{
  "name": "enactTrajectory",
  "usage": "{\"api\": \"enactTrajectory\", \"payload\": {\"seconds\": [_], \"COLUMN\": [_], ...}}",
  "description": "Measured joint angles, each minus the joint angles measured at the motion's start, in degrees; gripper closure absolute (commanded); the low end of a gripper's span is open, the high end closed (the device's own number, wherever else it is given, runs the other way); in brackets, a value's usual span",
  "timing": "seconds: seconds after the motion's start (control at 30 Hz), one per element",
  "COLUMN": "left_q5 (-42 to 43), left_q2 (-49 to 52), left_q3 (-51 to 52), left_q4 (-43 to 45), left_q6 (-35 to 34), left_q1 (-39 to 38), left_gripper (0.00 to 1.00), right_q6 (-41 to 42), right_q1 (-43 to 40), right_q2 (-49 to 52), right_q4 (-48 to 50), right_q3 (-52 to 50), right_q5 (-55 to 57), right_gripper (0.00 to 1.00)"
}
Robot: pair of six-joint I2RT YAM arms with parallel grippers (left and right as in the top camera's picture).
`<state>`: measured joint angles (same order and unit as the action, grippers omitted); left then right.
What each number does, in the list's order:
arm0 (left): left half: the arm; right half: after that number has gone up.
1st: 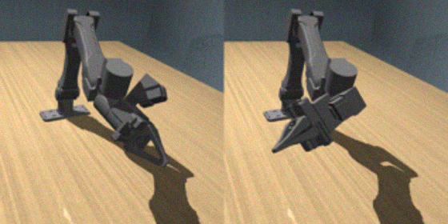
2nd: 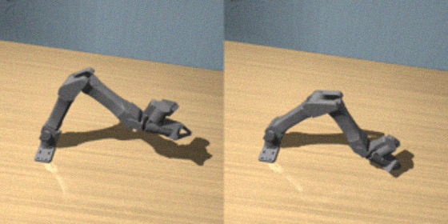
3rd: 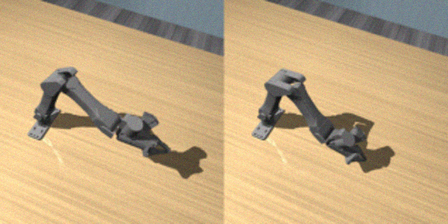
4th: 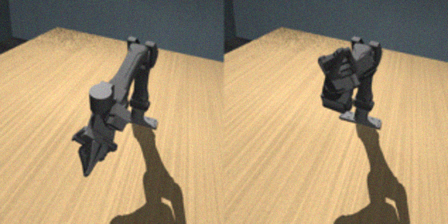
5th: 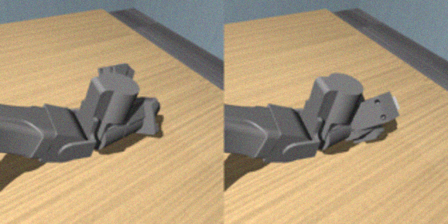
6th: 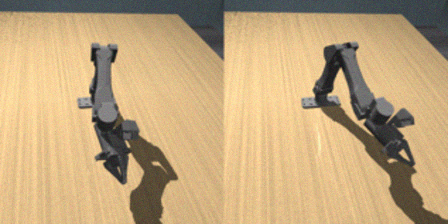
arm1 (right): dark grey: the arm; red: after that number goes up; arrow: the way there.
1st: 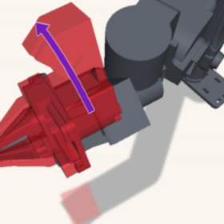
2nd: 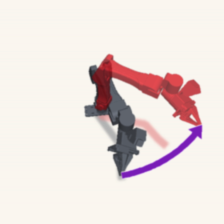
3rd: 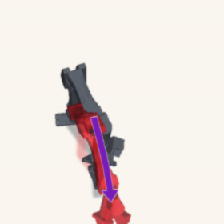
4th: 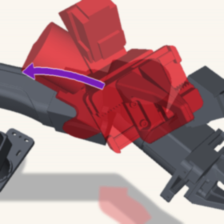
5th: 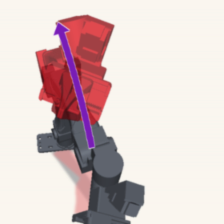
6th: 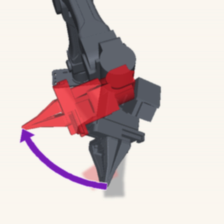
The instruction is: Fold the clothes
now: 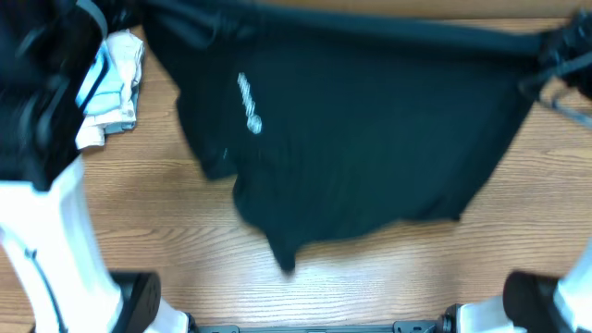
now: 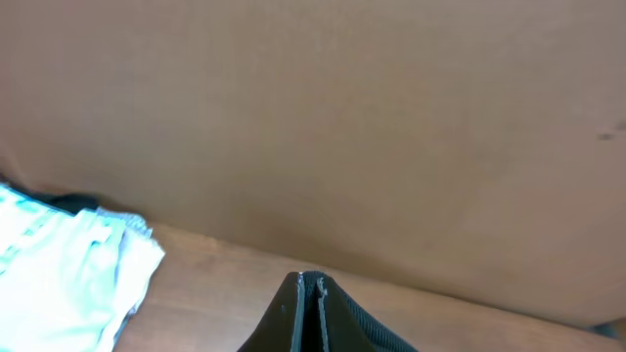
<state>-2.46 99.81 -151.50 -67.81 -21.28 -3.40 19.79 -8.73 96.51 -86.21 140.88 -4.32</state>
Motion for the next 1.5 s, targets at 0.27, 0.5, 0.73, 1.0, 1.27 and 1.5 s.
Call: {"api": "enactTrajectory", "payload": {"seconds": [0.27, 0.5, 0.73, 1.0, 1.27, 1.5], "left_q5": [0.0, -0.5, -0.6, -0.4, 4.1, 5.3], "left_q2": [9.7, 9.1, 10.0, 18.8, 22.8, 22.8], "left_q3": [1.1, -0.5, -0.8, -0.6, 6.8, 19.5], "left_q4": [17.0, 13.3, -4.8, -26.7, -28.8, -28.7], "left_q6": [1.9, 2.4, 2.4, 0.3, 0.4, 0.5], "left_q1": [0.0, 0.0, 0.0, -0.8, -2.3, -8.0], "left_gripper": [0.96, 0.96, 0.96, 0.96, 0.96, 0.96], "right_q6": [-1.5, -2.1, -4.1, -5.0, -1.8, 0.1], "right_q1": [0.2, 0.3, 0.2, 0.7, 3.3, 3.7], "right_q2": [10.7, 10.5, 14.4, 20.5, 20.4, 13.1], "right_q4": [16.1, 19.1, 7.5, -1.3, -1.7, 1.9], "right_q3": [-0.9, -1.0, -1.0, -12.1, -24.7, -41.8], "right_q5": [-4.7, -5.7, -5.8, -5.7, -5.0, -3.8], "right_gripper": [0.96, 0.96, 0.96, 0.96, 0.96, 0.96]}}
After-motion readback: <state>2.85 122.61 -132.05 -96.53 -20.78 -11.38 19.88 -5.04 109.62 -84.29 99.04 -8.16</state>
